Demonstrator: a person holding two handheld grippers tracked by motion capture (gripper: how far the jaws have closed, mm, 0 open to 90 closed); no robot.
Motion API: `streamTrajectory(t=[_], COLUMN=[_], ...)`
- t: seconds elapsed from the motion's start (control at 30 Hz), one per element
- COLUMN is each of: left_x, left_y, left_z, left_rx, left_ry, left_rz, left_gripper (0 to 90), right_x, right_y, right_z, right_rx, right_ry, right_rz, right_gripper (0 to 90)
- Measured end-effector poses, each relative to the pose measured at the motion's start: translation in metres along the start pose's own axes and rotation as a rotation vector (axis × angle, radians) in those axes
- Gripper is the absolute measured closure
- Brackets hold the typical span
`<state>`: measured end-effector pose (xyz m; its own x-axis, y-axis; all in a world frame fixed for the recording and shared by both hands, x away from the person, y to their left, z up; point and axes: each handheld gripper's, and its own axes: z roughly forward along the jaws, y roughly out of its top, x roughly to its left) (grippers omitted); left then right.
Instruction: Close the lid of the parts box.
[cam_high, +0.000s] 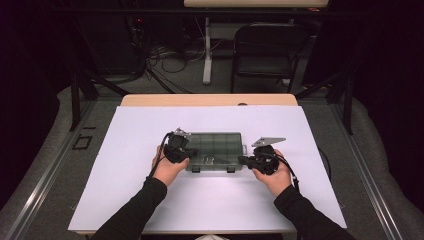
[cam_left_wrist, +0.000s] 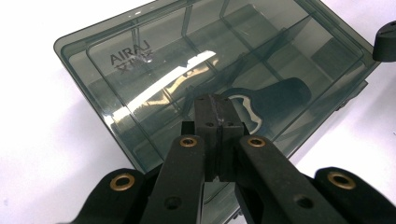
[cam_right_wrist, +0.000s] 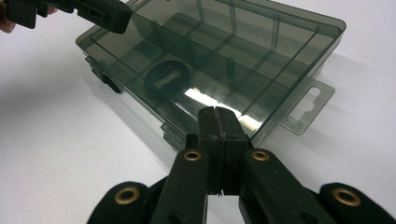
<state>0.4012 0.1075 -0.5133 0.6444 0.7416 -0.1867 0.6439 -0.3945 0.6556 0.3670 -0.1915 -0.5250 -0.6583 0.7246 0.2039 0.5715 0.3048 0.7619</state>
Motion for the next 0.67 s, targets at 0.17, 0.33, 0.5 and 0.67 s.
streamTrajectory(t=[0.17,0.33,0.5,0.67], left_x=[0.000,0.001,0.006,0.013], left_y=[-0.004,-0.009,-0.018,-0.031], left_z=[-0.004,-0.014,-0.030,-0.046], left_rx=[0.000,-0.015,-0.059,-0.131], left_ry=[0.005,0.002,-0.004,0.014], left_rz=[-0.008,-0.009,-0.031,-0.028], left_gripper=[90.0,87.9,78.4,56.2], right_x=[0.002,0.003,0.004,0.012], right_y=[-0.001,-0.001,-0.003,-0.008], right_z=[-0.001,-0.002,-0.011,-0.026], right_rx=[0.001,0.010,-0.013,-0.068], right_ry=[-0.001,0.000,0.002,-0.030], right_rz=[0.005,0.013,0.023,-0.020], right_gripper=[90.0,90.0,80.1,61.3])
